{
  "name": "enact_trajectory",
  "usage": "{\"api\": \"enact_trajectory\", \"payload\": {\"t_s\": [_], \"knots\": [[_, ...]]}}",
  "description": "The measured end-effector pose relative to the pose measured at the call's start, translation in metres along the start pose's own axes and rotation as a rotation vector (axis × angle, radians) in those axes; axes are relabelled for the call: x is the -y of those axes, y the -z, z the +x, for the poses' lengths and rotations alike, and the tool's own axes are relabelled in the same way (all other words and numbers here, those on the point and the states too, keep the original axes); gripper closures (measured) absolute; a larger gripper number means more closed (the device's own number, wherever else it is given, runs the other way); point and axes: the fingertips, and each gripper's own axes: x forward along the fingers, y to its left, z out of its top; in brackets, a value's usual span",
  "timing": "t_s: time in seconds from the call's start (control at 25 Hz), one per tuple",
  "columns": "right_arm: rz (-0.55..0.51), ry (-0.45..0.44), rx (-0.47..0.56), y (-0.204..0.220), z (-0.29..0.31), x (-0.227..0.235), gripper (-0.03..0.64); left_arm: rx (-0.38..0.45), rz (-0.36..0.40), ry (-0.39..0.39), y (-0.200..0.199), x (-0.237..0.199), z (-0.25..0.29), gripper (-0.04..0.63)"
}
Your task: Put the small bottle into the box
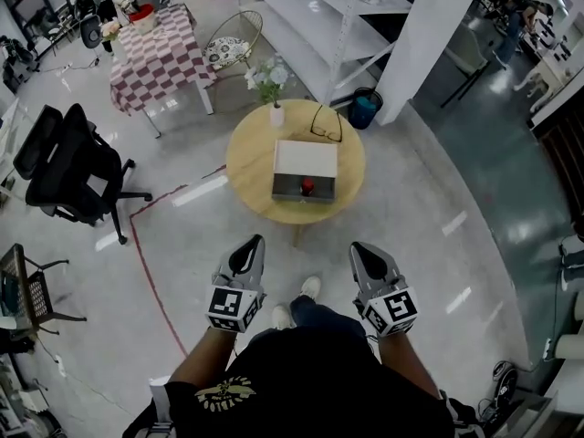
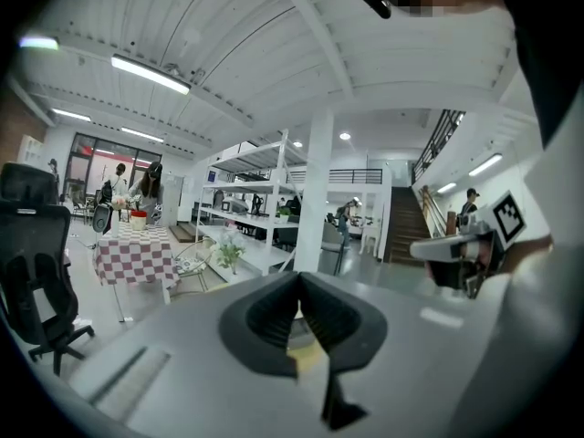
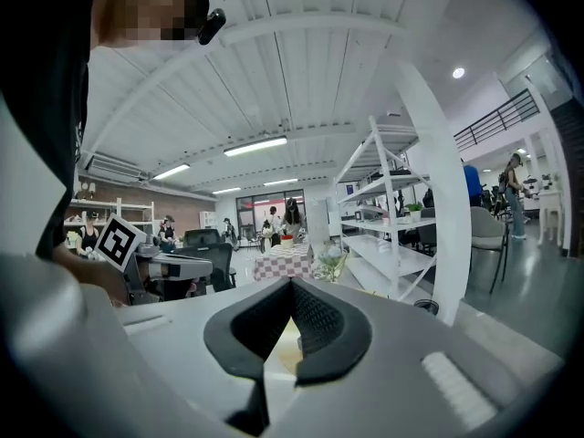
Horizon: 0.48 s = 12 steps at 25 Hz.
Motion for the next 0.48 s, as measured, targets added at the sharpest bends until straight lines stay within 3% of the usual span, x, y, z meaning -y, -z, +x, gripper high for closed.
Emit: {"api": "enact_trajectory", "payload": {"t_s": [0.48], "knots": [[0.027, -0.020, 0.028, -0.025, 0.060, 0.094, 0.611, -0.014, 0.028, -0.056, -0.038, -0.018, 0.098, 0.595]]}}
